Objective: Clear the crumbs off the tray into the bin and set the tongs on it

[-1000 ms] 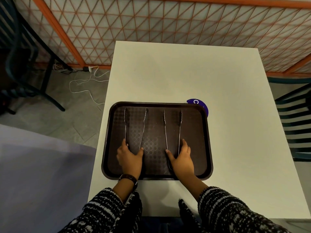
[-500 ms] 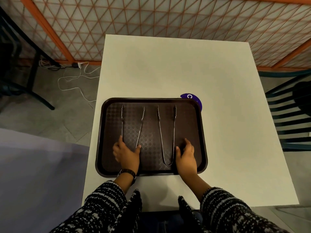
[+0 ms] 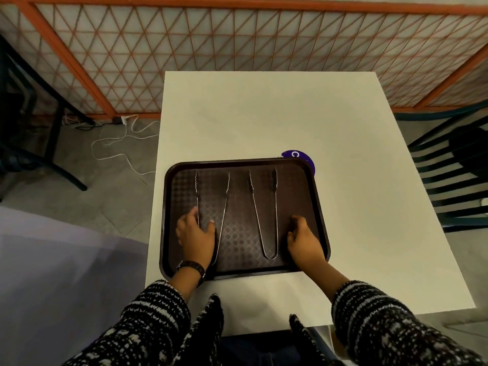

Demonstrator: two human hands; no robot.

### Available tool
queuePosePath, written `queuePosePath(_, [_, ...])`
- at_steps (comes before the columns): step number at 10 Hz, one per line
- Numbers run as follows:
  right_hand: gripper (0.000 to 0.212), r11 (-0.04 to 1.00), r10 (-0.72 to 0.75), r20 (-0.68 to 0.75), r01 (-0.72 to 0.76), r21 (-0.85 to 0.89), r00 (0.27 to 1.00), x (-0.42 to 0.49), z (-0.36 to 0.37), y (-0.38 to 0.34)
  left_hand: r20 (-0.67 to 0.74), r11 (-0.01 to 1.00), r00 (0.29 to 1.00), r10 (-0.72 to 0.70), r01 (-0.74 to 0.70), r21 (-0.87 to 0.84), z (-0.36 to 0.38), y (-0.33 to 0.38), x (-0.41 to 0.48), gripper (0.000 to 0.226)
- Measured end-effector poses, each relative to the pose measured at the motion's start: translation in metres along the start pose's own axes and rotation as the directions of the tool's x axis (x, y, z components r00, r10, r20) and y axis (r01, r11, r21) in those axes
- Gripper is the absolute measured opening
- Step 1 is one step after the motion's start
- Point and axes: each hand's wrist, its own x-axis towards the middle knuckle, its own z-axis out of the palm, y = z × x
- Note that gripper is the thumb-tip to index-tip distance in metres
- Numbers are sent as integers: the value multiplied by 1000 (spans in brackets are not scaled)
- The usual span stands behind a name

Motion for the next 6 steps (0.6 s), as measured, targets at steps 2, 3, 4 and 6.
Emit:
queuePosePath(2, [32,937,-250,64,258,-237,966,44,-84,-50,363,901,847,389,-432,40,-9,82,30,32])
queuePosePath(3, [31,852,-287,134,317,-416,948,53,-138,-84,453,828,749,484,-559,40,-29,141,33,30])
queuePosePath(4, [41,819,-305,151,340,-462,940,44,-192,-115,428,781,709,560,-624,12,-62,192,28,26])
queuePosePath(6, [45,786,-462,19,420,-453,887,-16,-272,-142,266,723,693,670,-690,-26,-133,244,-27,23])
